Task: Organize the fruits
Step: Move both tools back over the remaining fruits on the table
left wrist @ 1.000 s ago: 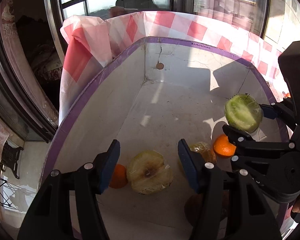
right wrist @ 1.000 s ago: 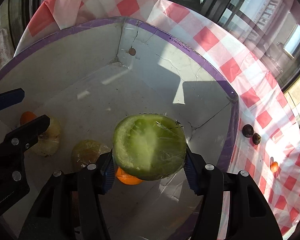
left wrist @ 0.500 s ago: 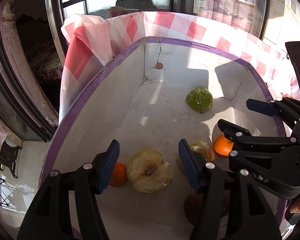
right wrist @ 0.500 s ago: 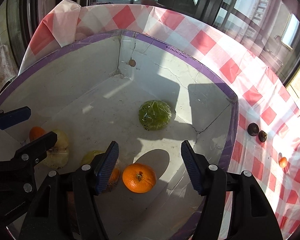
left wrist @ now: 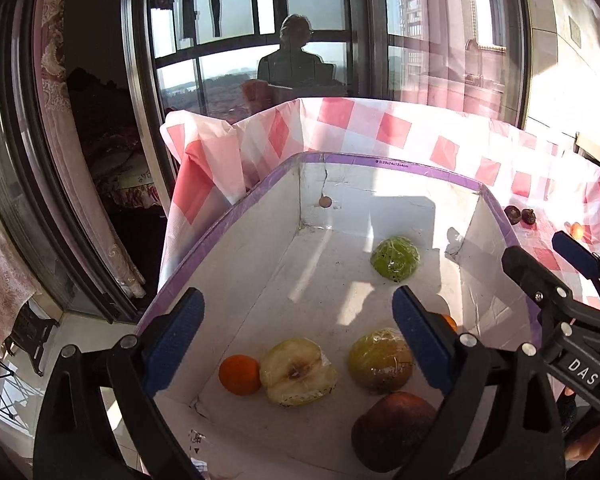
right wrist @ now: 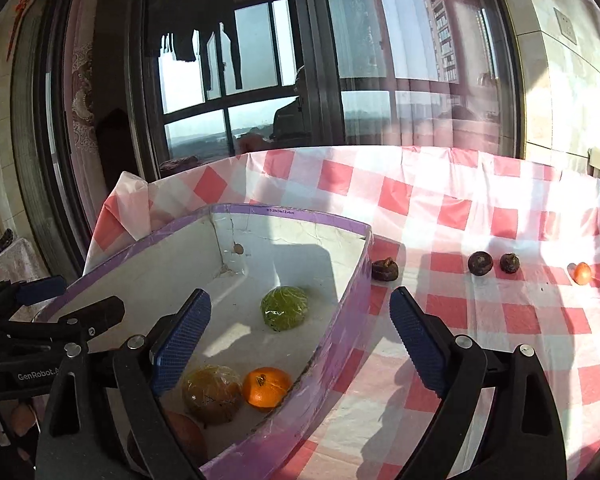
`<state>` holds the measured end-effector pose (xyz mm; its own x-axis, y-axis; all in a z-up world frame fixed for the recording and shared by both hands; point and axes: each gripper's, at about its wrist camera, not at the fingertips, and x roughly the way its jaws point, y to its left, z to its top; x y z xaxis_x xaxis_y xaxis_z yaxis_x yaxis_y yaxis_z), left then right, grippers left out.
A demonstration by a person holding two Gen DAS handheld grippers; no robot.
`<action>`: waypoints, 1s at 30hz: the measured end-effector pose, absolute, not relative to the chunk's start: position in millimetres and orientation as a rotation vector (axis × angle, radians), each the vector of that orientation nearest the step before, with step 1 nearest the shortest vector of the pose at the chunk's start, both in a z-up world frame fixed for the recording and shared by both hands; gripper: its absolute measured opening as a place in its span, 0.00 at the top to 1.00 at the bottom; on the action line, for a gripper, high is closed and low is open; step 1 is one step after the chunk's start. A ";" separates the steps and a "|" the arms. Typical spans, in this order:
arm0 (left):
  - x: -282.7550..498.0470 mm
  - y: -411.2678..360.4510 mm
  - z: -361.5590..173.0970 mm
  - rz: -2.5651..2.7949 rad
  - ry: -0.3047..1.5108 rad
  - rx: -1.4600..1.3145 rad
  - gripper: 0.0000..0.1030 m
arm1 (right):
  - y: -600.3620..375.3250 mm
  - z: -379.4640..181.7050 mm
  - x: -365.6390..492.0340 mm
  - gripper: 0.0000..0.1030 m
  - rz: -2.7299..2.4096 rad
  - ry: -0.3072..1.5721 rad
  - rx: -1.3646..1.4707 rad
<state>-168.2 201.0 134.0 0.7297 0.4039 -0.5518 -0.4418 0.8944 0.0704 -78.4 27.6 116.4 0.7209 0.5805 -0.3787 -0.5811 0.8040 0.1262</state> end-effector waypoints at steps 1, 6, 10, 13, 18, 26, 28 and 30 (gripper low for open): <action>-170.8 186.9 144.9 0.450 0.538 -0.038 0.03 | 11.8 117.9 -76.7 0.15 0.615 0.398 0.034; -179.2 97.0 181.7 0.268 0.279 0.119 0.02 | -74.2 108.2 -49.2 0.15 0.410 0.405 0.156; -138.7 22.0 169.6 0.139 0.320 0.220 0.02 | -141.4 84.4 -20.9 0.15 0.222 0.477 0.220; -94.5 -14.7 142.1 0.048 0.434 0.214 0.02 | -189.9 68.1 -8.7 0.15 0.121 0.520 0.299; -3.8 -29.3 89.7 0.063 0.570 0.060 0.02 | -235.8 45.3 2.2 0.14 0.019 0.575 0.335; 94.4 -14.0 46.3 0.025 0.618 -0.239 0.02 | -250.7 29.6 9.4 0.14 0.054 0.645 0.428; 104.9 0.4 33.1 -0.023 0.661 -0.373 0.02 | -253.3 28.5 9.3 0.14 0.057 0.645 0.447; 102.9 11.8 33.0 -0.089 0.621 -0.457 0.02 | -255.4 26.6 14.8 0.14 0.057 0.669 0.457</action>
<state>102.9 11.8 33.0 0.8130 -0.2148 -0.5412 -0.0551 0.8969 -0.4387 14.8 -255.4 26.6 0.7870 0.1953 -0.5852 0.0938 0.8996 0.4265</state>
